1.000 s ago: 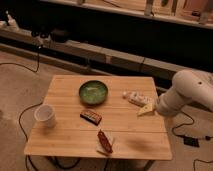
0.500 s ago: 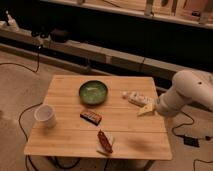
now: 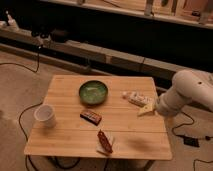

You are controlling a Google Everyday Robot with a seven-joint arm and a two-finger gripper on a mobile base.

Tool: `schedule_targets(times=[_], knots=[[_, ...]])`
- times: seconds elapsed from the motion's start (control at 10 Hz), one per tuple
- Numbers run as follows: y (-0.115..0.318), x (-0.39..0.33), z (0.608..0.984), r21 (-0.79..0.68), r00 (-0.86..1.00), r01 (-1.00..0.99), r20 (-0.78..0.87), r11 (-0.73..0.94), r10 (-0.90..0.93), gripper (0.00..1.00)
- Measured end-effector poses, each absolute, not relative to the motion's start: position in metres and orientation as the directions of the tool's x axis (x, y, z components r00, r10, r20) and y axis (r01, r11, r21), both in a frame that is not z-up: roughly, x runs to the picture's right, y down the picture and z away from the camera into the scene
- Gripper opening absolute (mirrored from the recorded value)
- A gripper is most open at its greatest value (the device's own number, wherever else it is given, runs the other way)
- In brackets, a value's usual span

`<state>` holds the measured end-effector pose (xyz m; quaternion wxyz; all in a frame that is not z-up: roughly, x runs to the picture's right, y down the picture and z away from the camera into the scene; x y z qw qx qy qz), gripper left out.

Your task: Place the bottle in the ceramic bowl

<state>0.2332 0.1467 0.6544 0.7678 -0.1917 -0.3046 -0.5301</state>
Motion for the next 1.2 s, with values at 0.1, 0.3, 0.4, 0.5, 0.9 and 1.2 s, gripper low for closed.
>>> schedule_targets(times=[0.1,0.3,0.4,0.5,0.9,1.2], knots=[[0.146,0.236,0.654,0.05,0.199,0.949,0.672,0.312,-0.713,0.8],[0.146,0.238,0.65,0.134,0.048,0.973,0.674,0.186,-0.737,0.8],[0.147,0.237,0.644,0.21,-0.054,0.971,0.667,0.117,-0.743,0.8],[0.147,0.235,0.639,0.268,-0.132,0.961,0.655,0.066,-0.744,0.8],[0.147,0.232,0.63,0.39,-0.29,0.92,0.612,-0.038,-0.736,0.8],[0.146,0.236,0.631,0.381,-0.288,0.924,0.613,-0.044,-0.736,0.8]])
